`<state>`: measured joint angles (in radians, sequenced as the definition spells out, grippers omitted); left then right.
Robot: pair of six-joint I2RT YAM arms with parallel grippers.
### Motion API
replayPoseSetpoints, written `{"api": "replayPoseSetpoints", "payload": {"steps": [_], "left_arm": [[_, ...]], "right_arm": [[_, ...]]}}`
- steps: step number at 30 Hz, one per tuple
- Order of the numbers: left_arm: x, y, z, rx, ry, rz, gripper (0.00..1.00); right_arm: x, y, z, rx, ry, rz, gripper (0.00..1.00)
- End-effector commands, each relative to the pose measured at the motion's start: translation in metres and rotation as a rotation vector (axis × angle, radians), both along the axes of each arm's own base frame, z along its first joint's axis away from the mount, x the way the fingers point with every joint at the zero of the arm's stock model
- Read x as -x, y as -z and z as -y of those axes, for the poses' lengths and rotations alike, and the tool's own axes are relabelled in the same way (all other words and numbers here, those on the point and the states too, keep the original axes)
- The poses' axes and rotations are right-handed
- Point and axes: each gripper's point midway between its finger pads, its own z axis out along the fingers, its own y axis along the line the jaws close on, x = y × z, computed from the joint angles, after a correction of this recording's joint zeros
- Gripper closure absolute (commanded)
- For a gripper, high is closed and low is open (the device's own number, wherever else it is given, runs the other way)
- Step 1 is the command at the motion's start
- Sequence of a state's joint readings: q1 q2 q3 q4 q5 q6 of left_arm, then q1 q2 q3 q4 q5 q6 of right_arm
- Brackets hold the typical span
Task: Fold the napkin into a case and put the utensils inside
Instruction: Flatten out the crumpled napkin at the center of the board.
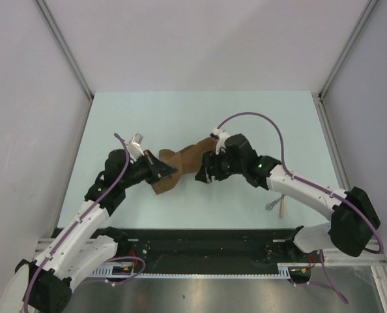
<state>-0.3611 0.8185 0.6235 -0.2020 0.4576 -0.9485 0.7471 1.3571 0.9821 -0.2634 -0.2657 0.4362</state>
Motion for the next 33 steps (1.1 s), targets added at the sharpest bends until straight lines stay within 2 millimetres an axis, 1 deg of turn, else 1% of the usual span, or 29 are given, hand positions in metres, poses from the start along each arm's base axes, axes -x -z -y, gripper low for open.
{"api": "replayPoseSetpoints", "payload": {"steps": [1,2,3,4,5,6,7,10,12,13,14,15,16,17,18,19,20,21,22,23,24,25,27,28,29,30,31,32,33], "left_arm": [[-0.001,0.0,0.01,0.145,-0.145,-0.096,1.0],[-0.002,-0.004,0.008,0.146,-0.17,-0.084,1.0],[-0.002,-0.009,0.009,0.149,-0.178,-0.078,1.0],[0.003,-0.012,0.013,0.147,-0.166,-0.074,1.0],[0.003,-0.015,0.014,0.148,-0.17,-0.071,1.0],[0.004,-0.019,0.016,0.159,-0.167,-0.07,1.0],[0.007,-0.021,0.019,0.165,-0.159,-0.07,1.0],[0.008,-0.019,0.023,0.175,-0.149,-0.085,1.0],[0.01,-0.018,0.027,0.186,-0.129,-0.098,1.0],[0.011,-0.022,0.03,0.199,-0.115,-0.087,1.0],[0.011,-0.022,0.031,0.199,-0.102,-0.074,1.0],[0.013,-0.025,0.034,0.199,-0.083,-0.058,1.0],[0.011,-0.034,0.037,0.212,-0.064,-0.01,1.0],[0.012,-0.036,0.037,0.177,-0.032,0.046,0.99],[0.012,-0.041,0.039,0.156,-0.007,0.087,0.92],[0.01,-0.035,0.039,0.098,0.002,0.095,0.73],[0.005,-0.031,0.033,-0.027,0.016,0.137,0.52],[0.006,-0.028,0.026,-0.147,0.047,0.167,0.47],[0.003,-0.026,0.021,-0.201,0.047,0.181,0.43],[-0.001,-0.023,0.013,-0.26,0.03,0.194,0.39],[-0.001,-0.022,0.007,-0.319,0.035,0.218,0.39],[-0.004,-0.022,0.001,-0.352,0.013,0.225,0.37],[-0.01,-0.026,-0.006,-0.394,-0.013,0.271,0.34],[-0.016,-0.031,-0.003,-0.382,-0.014,0.303,0.32],[-0.018,-0.028,0.0,-0.387,-0.008,0.299,0.3],[-0.026,-0.014,0.003,-0.414,-0.006,0.255,0.29],[-0.031,-0.005,0.005,-0.432,-0.009,0.225,0.23],[-0.035,0.006,0.007,-0.443,-0.018,0.179,0.22],[-0.047,0.031,0.009,-0.498,-0.028,0.1,0.22]], "right_arm": [[0.026,-0.032,-0.064,-0.255,-0.115,0.198,0.23],[0.036,-0.03,-0.071,-0.28,-0.136,0.209,0.23],[0.042,-0.02,-0.073,-0.283,-0.138,0.204,0.22],[0.04,-0.029,-0.078,-0.318,-0.126,0.252,0.22],[0.051,-0.026,-0.086,-0.321,-0.156,0.257,0.22],[0.055,-0.026,-0.089,-0.321,-0.167,0.268,0.22],[0.058,-0.031,-0.093,-0.345,-0.17,0.285,0.23],[0.068,-0.032,-0.096,-0.369,-0.16,0.293,0.24],[0.065,-0.024,-0.093,-0.335,-0.113,0.293,0.3],[0.063,-0.021,-0.092,-0.324,-0.105,0.291,0.5],[0.062,-0.018,-0.091,-0.312,-0.099,0.286,0.65],[0.058,-0.012,-0.087,-0.275,-0.079,0.272,0.83],[0.054,-0.017,-0.086,-0.264,-0.071,0.273,1.0],[0.053,-0.019,-0.084,-0.241,-0.068,0.271,1.0],[0.047,-0.012,-0.066,-0.144,-0.014,0.257,1.0],[0.039,-0.027,-0.061,-0.113,0.018,0.276,1.0],[0.032,-0.006,-0.024,0.053,0.078,0.218,1.0],[0.026,-0.013,-0.009,0.099,0.109,0.215,1.0],[0.033,0.003,0.016,0.197,0.095,0.163,1.0],[0.026,0.0,0.04,0.217,0.132,0.146,1.0],[0.029,0.008,0.057,0.263,0.136,0.121,1.0],[0.038,0.018,0.077,0.321,0.139,0.07,1.0],[0.051,0.027,0.104,0.343,0.17,0.007,1.0],[0.056,0.03,0.11,0.338,0.187,-0.013,1.0],[0.06,0.031,0.113,0.328,0.194,-0.027,1.0],[0.066,0.026,0.113,0.295,0.212,-0.016,1.0],[0.069,0.022,0.111,0.281,0.215,-0.012,1.0],[0.072,0.021,0.111,0.264,0.228,-0.02,1.0],[0.074,0.021,0.112,0.247,0.245,-0.056,1.0]]}}
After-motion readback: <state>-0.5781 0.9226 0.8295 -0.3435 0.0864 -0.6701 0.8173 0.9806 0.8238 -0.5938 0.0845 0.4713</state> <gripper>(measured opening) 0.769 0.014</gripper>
